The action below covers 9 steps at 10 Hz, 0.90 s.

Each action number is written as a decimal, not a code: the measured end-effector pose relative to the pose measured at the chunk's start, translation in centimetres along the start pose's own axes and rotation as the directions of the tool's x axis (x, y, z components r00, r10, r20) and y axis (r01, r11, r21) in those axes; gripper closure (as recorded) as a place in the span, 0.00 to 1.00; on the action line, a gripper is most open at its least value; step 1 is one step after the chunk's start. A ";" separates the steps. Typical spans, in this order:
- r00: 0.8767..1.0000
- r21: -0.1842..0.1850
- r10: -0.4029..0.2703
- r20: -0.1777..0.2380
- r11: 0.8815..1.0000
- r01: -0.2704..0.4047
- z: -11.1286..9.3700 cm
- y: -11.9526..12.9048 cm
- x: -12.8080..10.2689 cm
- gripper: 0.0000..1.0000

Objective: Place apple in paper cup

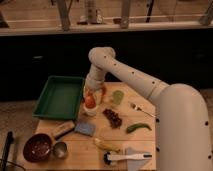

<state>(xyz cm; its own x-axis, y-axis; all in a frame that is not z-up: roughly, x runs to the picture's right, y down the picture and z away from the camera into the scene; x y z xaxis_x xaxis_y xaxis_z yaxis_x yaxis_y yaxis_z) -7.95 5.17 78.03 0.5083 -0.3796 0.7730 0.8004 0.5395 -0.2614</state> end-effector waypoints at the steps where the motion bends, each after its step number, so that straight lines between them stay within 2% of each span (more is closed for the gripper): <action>1: 1.000 0.002 -0.002 -0.001 1.000 0.002 0.0 0.0 0.1 0.22; 9: 0.999 -0.009 -0.032 -0.018 0.999 0.032 -0.4 -0.5 0.1 0.20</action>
<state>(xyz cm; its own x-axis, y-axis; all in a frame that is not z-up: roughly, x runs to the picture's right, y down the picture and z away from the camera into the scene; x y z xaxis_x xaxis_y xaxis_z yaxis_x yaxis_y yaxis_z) -8.13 4.56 78.02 0.4880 -0.4106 0.7702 0.8192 0.5200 -0.2419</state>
